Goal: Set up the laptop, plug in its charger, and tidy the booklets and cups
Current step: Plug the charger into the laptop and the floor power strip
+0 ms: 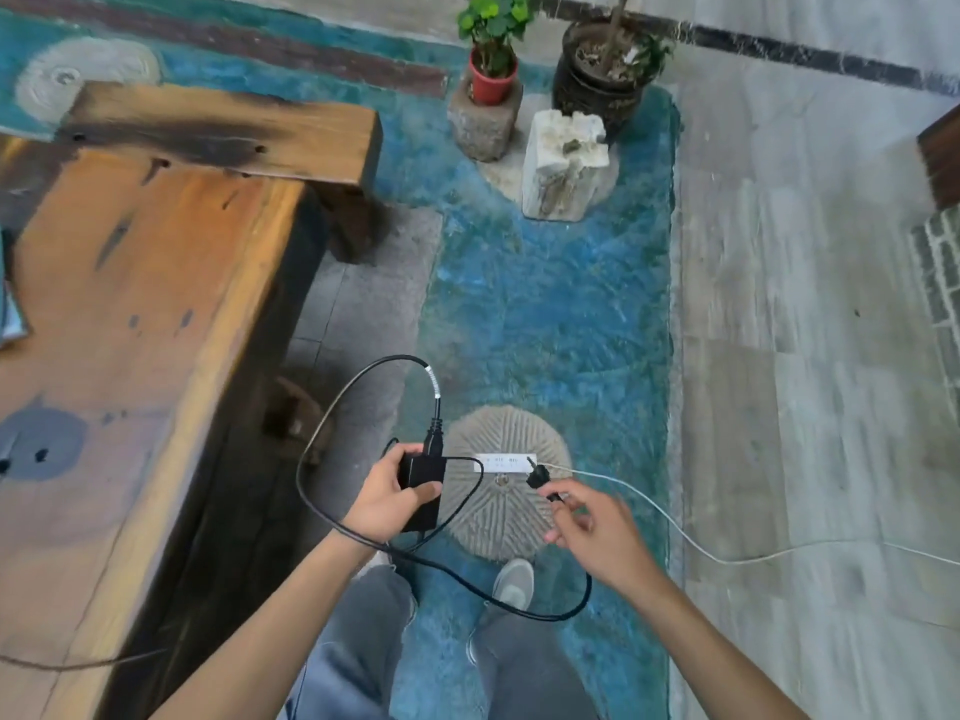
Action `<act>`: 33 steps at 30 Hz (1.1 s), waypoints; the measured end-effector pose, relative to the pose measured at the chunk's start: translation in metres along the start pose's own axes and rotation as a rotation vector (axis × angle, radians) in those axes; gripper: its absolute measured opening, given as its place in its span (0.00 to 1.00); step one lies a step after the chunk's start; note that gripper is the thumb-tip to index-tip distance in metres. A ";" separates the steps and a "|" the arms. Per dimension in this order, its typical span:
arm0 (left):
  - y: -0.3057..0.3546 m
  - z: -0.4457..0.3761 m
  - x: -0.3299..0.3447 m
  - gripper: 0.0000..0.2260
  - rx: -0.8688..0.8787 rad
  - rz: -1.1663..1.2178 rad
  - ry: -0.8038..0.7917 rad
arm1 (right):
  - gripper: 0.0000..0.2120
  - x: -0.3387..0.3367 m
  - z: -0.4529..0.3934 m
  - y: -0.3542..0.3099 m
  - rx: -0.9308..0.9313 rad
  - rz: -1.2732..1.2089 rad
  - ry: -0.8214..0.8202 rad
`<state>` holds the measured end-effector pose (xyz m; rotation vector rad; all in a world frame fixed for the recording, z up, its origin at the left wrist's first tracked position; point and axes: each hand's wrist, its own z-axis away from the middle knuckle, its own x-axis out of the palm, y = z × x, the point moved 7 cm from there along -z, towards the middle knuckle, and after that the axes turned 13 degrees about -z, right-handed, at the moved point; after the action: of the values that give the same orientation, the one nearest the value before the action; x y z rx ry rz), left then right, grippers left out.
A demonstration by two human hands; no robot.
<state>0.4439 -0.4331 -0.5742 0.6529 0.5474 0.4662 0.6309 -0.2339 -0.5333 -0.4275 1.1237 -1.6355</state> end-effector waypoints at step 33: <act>-0.370 -0.442 0.162 0.16 0.420 -0.948 0.071 | 0.15 0.143 -0.344 0.449 -0.403 0.465 0.016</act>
<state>0.3853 -0.4086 -1.1694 0.6934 0.9566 -0.5324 0.5704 -0.2051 -1.1128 -0.3727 1.4457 -1.0113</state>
